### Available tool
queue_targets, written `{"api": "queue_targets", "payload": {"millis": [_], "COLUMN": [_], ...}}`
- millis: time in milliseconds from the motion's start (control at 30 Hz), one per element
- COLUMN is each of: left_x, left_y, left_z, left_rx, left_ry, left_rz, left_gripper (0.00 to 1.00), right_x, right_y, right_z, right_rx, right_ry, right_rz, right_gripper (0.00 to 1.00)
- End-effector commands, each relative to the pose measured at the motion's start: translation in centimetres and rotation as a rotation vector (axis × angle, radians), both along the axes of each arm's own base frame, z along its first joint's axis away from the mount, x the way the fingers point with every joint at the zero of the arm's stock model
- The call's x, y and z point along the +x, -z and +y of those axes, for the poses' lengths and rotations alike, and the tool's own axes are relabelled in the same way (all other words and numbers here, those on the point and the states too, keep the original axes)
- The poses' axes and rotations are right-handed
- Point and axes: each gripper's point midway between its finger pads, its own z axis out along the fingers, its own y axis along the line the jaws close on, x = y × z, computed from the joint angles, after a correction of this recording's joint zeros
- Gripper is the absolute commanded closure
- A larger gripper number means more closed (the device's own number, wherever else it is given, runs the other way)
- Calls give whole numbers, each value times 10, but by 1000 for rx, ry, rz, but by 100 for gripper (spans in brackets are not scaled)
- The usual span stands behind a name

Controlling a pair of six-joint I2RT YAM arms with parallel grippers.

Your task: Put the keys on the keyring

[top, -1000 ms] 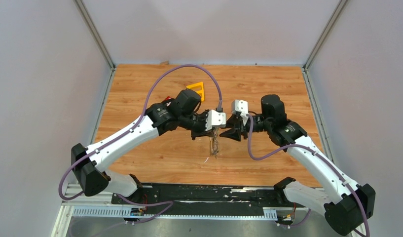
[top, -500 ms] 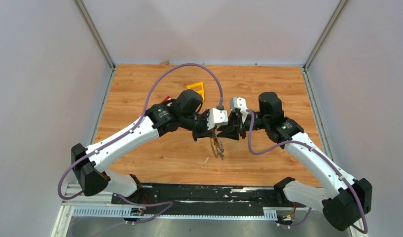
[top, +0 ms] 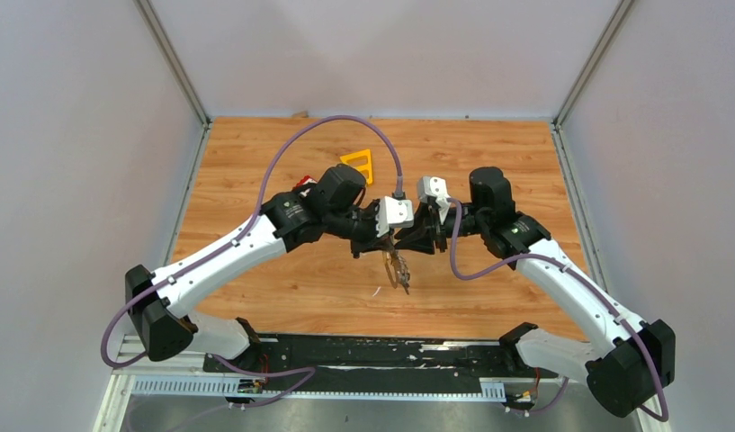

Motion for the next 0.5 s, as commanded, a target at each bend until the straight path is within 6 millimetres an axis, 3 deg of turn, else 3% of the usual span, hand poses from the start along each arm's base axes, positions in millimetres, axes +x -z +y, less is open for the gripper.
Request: {"api": "queue_targets", "payload": {"millis": [0, 467], "left_x": [-7, -8], "left_y": [-28, -26], "left_z": [-6, -7], "left_rx": [-104, -108], "left_ry": [23, 26], "left_rz": [-32, -18], "left_gripper": [100, 100], "right_x": [0, 0], "right_y": [-6, -4], "right_z": [2, 3], "right_rx": [26, 26], "right_ry": [-27, -33], "right_rz": [-16, -4], "right_gripper": [75, 83]}}
